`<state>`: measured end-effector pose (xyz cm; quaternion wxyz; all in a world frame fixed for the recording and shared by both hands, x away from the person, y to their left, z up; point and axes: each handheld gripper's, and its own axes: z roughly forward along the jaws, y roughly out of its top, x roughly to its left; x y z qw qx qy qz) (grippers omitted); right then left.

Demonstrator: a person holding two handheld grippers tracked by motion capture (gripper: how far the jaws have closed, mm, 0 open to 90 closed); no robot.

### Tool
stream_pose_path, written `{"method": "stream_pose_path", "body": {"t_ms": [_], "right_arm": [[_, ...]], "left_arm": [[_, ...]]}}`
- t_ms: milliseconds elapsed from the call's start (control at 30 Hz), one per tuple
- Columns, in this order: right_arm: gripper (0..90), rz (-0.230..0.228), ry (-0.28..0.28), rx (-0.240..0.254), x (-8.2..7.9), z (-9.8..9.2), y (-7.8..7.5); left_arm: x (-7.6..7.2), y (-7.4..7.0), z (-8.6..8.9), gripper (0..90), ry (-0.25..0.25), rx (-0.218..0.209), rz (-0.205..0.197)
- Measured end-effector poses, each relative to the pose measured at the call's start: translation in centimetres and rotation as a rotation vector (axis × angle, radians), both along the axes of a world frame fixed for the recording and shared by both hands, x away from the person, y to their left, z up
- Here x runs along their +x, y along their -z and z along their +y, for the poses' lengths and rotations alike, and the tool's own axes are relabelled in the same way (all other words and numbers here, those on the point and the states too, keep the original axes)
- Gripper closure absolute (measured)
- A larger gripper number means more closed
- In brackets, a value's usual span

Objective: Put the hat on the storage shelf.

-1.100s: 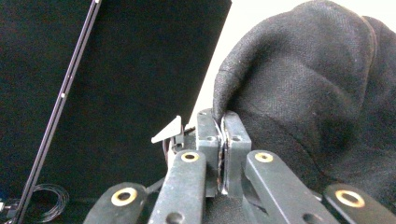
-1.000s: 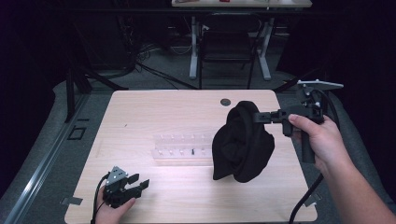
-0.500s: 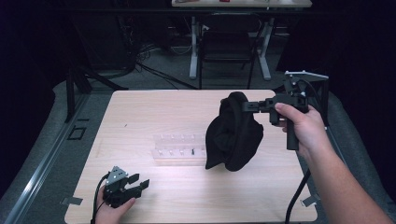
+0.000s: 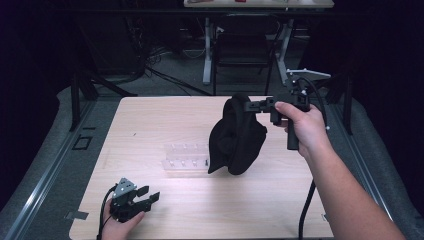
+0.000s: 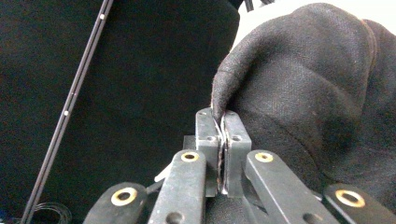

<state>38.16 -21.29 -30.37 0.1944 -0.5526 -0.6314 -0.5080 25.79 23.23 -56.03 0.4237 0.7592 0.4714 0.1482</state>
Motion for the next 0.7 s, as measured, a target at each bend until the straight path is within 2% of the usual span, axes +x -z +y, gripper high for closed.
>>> {"method": "stream_pose_path", "body": {"t_ms": [433,700], "right_arm": [[88.1,-0.01,0.009,-0.005,1.6,1.6,0.0],[88.1,-0.006,0.017,-0.027,2.7,2.0,0.7]], "left_arm": [[0.0,0.0,0.1,47.9,0.004,-0.005,0.002],[0.0,0.0,0.1,47.9,0.003,-0.009,0.001]]}}
